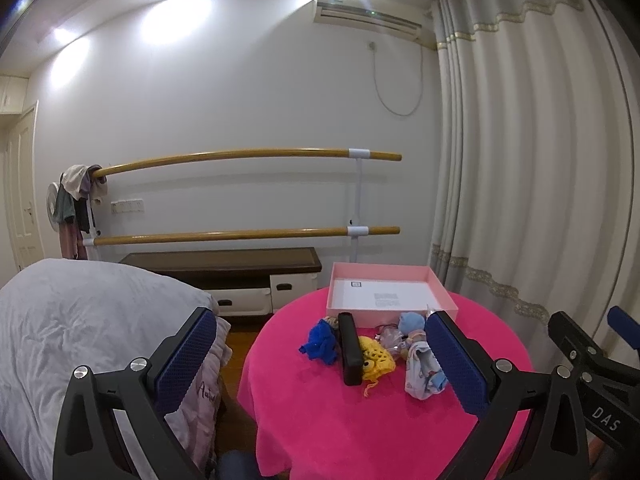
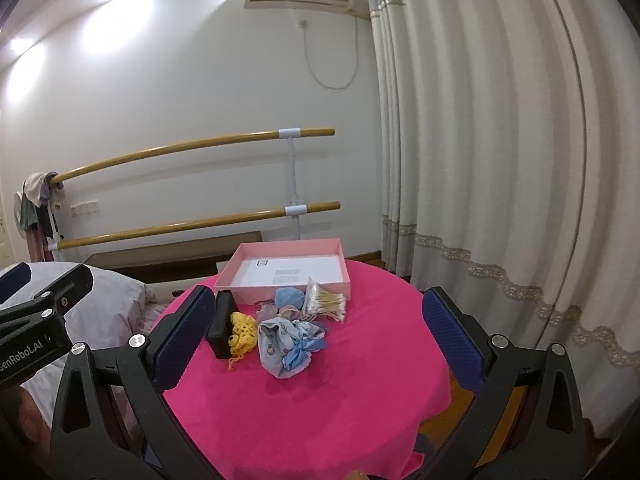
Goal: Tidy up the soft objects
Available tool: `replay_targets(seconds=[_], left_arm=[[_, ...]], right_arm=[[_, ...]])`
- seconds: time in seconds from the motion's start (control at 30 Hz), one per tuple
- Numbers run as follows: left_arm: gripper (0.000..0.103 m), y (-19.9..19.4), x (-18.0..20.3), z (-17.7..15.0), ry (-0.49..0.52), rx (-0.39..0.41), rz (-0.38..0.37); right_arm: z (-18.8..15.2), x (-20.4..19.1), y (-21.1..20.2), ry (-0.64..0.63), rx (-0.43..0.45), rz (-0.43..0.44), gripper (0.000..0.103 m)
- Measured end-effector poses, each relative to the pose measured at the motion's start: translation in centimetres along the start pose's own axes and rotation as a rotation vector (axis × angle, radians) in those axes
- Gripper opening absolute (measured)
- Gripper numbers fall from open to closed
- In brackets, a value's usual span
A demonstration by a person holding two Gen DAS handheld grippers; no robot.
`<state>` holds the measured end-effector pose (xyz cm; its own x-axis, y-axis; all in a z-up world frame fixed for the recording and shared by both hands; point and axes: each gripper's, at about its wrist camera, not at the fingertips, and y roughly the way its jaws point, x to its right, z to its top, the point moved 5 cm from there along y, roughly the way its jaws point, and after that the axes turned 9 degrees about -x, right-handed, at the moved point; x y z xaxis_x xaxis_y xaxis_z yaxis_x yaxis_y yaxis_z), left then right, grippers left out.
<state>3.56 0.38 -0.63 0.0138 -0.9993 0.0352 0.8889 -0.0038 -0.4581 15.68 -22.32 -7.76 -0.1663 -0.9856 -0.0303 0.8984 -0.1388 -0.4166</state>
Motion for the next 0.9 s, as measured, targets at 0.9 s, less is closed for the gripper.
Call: replay_targets(seconds=[0.9], left_arm=[[0.103,0.8,-0.3,-0.5,-0.008,-0.004,0.001]], right_arm=[[0.8,0.2,0.8,-0.021,-0.002,-0.007,0.103]])
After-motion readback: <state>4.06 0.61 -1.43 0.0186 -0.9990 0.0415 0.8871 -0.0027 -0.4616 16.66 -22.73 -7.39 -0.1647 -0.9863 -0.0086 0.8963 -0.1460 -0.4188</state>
